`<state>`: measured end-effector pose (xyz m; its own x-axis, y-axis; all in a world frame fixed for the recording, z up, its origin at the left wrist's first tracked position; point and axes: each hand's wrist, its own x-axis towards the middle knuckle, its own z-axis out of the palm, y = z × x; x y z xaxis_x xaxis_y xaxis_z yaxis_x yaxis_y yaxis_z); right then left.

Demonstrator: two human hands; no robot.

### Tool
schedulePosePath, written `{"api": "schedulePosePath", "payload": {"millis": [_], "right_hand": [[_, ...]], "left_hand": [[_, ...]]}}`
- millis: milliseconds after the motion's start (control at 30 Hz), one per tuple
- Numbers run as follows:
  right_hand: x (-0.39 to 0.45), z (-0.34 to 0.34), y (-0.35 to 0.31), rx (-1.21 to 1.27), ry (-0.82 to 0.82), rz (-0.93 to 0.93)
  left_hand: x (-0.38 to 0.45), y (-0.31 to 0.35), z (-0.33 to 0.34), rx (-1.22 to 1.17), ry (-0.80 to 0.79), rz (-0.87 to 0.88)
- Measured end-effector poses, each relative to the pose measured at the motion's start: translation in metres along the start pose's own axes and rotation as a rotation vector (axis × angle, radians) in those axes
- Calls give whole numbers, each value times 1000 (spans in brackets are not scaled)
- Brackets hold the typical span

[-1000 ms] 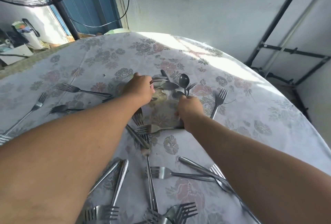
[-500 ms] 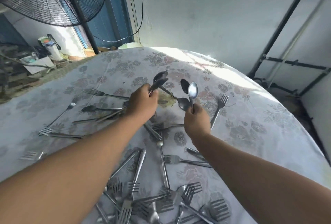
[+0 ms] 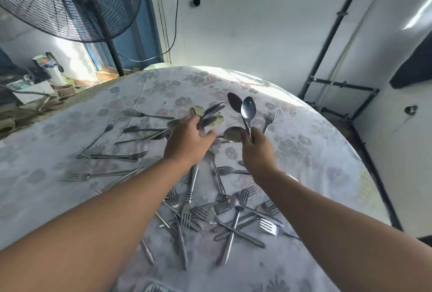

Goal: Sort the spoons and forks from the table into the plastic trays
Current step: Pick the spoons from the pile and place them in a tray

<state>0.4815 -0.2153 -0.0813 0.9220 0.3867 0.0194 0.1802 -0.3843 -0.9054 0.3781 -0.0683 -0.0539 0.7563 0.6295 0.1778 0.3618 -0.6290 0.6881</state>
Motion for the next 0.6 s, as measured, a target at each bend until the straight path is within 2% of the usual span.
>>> {"api": "schedulePosePath", "payload": {"millis": [133, 267, 467, 600], "right_hand": [[-27, -8, -11, 49, -17, -57], [-54, -11, -18, 133, -53, -46], [-106, 13, -27, 394, -145, 154], [-145, 32, -38, 497, -147, 249]], "left_hand": [[-29, 0, -12, 79, -223, -54], [-59, 3, -22, -83, -222, -196], [-105, 13, -37, -408, -187, -502], [-132, 6, -56, -472, -266, -528]]}}
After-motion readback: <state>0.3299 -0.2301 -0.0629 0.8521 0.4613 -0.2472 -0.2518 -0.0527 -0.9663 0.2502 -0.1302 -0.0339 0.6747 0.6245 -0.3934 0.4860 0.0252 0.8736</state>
